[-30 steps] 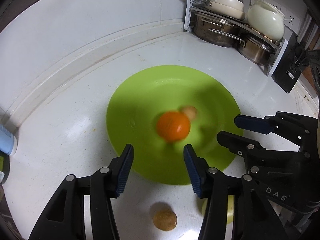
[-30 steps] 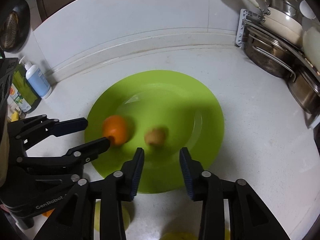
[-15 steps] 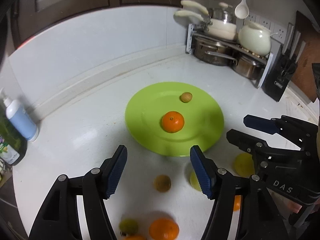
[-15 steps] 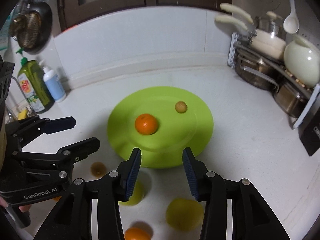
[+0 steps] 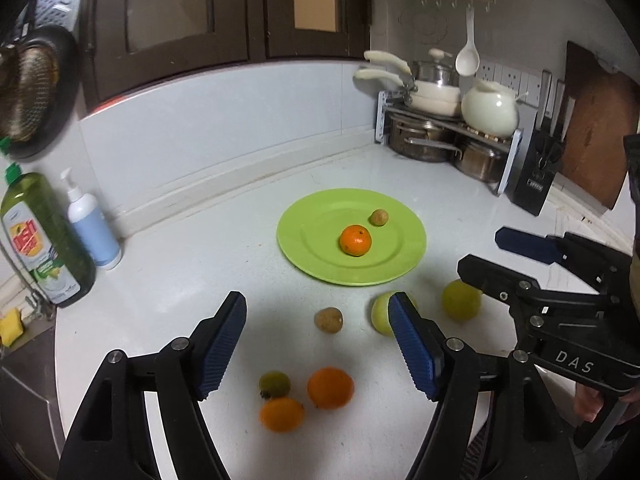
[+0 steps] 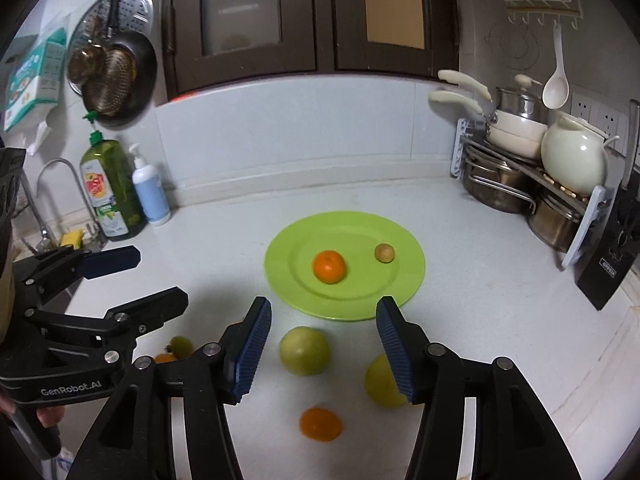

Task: Organize fruits
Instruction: 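Withdraw both open tools from the plate back toward the remaining fruits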

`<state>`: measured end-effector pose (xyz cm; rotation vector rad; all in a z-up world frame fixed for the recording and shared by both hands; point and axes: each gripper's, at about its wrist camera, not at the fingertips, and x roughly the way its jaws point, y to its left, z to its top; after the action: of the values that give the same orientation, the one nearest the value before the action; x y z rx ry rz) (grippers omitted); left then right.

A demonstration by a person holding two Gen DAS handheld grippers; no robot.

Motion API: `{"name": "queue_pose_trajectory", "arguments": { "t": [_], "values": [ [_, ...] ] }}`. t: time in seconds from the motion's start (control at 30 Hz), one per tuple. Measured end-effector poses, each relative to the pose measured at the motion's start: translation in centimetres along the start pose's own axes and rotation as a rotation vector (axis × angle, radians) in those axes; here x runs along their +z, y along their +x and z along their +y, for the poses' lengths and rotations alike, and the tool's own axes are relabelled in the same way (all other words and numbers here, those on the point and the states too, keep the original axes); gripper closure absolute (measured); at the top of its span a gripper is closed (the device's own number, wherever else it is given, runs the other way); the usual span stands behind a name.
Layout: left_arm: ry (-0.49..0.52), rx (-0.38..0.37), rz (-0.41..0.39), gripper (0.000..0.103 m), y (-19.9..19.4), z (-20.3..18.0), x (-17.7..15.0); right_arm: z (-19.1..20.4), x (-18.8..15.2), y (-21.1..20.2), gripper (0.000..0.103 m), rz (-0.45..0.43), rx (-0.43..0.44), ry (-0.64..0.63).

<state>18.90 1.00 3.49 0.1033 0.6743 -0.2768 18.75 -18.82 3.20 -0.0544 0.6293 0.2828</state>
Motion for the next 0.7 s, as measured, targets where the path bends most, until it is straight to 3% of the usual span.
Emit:
{"name": "queue_pose_trajectory", "arguments": {
  "t": [0.13,0.43,0.7],
  "values": [
    [-0.023,0.0,-0.031,0.026,-2.0,0.6,-1.4,0.8,-0.9,-1.5,0.043,-0.011,0.0,0.01],
    [-0.028,0.103,-0.088,0.021,-5.3,1.5,-5.2,2.8,-2.9,-4.0,0.036,-0.074,-0.08,-0.047],
    [-0.044,0.148,-0.054,0.02,-5.8,2.5,-8.4,3.6,-5.0,-4.6,0.03,-0.092,-0.103,-0.04]
  ]
}}
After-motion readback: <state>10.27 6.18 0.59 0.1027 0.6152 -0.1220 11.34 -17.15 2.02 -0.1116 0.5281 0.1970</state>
